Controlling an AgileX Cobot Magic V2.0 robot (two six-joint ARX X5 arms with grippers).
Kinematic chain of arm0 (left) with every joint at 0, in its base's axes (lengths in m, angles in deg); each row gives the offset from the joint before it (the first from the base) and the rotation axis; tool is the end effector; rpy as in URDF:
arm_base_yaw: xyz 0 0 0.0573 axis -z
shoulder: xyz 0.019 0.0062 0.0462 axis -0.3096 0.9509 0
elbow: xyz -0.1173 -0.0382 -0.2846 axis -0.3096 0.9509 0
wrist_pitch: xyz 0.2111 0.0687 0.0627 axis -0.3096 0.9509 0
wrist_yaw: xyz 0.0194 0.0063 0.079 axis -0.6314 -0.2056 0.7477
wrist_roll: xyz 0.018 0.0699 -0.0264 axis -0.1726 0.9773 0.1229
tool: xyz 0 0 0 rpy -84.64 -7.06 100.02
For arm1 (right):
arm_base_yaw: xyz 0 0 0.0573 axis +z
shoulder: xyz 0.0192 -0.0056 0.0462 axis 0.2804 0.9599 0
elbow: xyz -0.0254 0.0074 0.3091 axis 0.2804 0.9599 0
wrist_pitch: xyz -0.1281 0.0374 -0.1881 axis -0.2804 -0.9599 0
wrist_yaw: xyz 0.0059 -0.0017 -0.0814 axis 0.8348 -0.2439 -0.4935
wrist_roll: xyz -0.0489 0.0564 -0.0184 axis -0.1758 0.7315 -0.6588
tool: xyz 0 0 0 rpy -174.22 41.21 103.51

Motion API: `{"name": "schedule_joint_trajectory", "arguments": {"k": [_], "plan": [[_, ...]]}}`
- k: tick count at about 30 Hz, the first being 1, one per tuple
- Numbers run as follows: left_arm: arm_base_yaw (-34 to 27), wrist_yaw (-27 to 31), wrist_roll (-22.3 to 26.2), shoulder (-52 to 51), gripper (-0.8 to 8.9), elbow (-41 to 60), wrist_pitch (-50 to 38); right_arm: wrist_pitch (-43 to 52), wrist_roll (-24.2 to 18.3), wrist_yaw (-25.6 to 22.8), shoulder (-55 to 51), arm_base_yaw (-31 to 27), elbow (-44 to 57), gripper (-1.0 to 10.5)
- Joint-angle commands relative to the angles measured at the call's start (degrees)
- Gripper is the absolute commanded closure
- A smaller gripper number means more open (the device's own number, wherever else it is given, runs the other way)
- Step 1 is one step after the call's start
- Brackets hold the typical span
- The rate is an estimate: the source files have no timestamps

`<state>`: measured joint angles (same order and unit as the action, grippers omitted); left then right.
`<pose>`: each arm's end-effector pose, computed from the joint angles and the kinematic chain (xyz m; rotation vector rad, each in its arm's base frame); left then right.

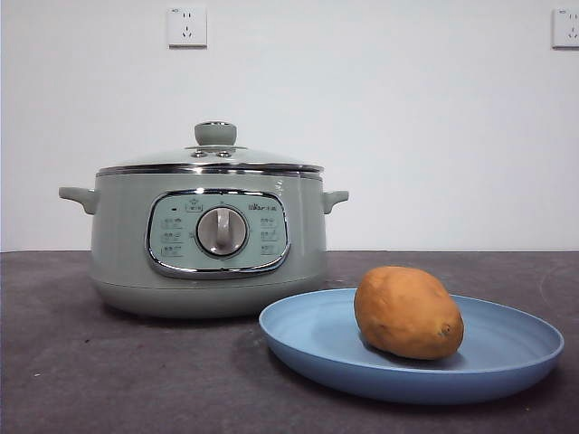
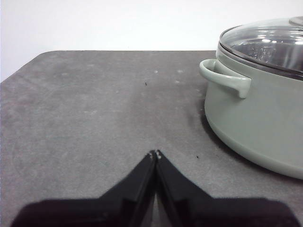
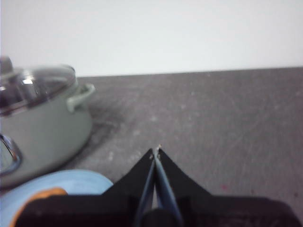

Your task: Take the potato out from the steamer,put the potato on the plate,close the lid

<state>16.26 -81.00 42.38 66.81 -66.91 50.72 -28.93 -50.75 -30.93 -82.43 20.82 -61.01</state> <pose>0.0598 0.0000 0.1477 -0.0247 0.1572 0.0034 0.0567 0.0151 0.1782 0.0741 0.0973 0.2474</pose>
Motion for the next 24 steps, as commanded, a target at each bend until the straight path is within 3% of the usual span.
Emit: {"name": "schedule_joint_trajectory", "arguments": {"k": [1,24], "plan": [[-0.15,0.00,-0.39,-0.17,8.17,0.85,-0.24,0.66,1.60,-1.62,-1.05,-0.07,2.49,9.5],[-0.15,0.00,-0.39,-0.17,8.17,0.85,-0.24,-1.84,4.66,-3.50,-2.62,-0.02,5.27,9.5]]}}
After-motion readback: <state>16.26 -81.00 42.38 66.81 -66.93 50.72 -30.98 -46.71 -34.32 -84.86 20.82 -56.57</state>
